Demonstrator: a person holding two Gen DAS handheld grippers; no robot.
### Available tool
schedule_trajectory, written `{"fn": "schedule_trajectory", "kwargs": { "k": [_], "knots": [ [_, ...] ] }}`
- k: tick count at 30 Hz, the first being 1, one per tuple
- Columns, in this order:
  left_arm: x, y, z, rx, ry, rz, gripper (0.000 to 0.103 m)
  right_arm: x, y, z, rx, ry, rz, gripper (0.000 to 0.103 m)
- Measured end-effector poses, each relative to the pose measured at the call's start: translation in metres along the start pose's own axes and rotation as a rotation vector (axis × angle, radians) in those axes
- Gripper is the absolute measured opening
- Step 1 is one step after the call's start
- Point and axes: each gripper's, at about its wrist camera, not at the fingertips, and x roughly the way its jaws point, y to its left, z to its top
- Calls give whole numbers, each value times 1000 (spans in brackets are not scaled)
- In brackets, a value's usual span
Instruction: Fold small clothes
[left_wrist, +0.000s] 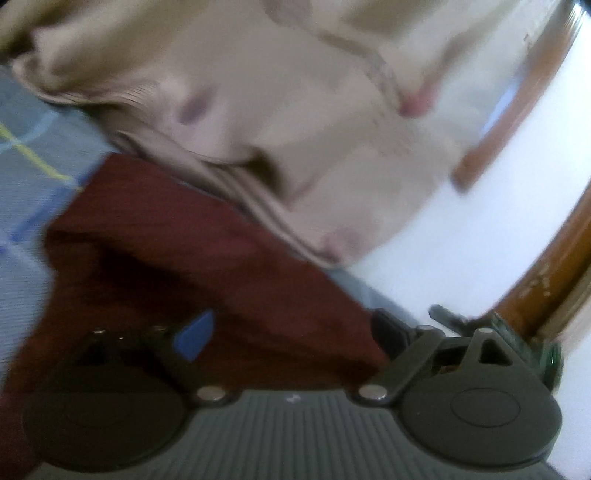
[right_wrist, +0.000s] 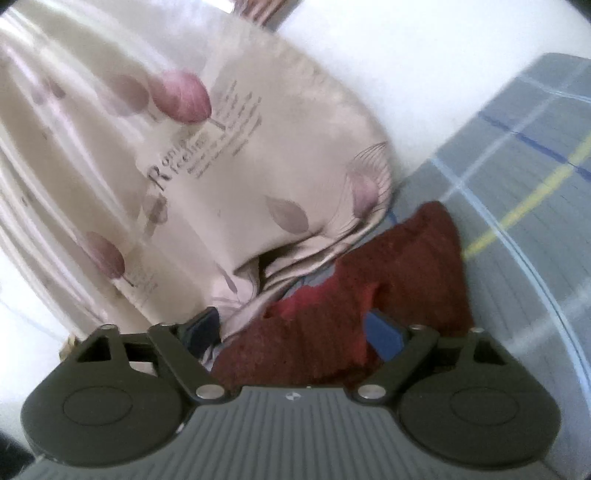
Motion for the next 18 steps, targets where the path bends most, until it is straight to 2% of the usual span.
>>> {"fn": "schedule_trajectory", "kwargs": {
  "k": [4, 6, 7, 9, 10, 11, 14, 18],
  "knots": [
    [-10, 26, -11, -47, -40, 52, 93, 48, -7, 22, -56, 136, -126, 72],
    [-12, 36, -16, -84, -54, 49, 93, 69, -13, 21, -67, 204, -176, 71],
    [-15, 38, -18, -81, -67, 46, 93, 78, -13, 17, -93, 229, -216, 67],
    [-17, 36, -26, -21, -100, 49, 93, 89, -8, 9, -151, 261, -247, 44],
    [-17, 34, -29, 5, -103, 55, 93, 94, -3, 5, -191, 277, -243, 25],
    [-15, 32, -30, 7, -97, 54, 93, 96, 2, 2, -223, 277, -255, 18],
    [-18, 32, -31, 8, -104, 35, 93, 88, 15, 7, -284, 195, -237, 15],
    [-18, 40, -32, -43, -115, 22, 93, 57, 35, 32, -365, 60, -190, 14]
  ]
}}
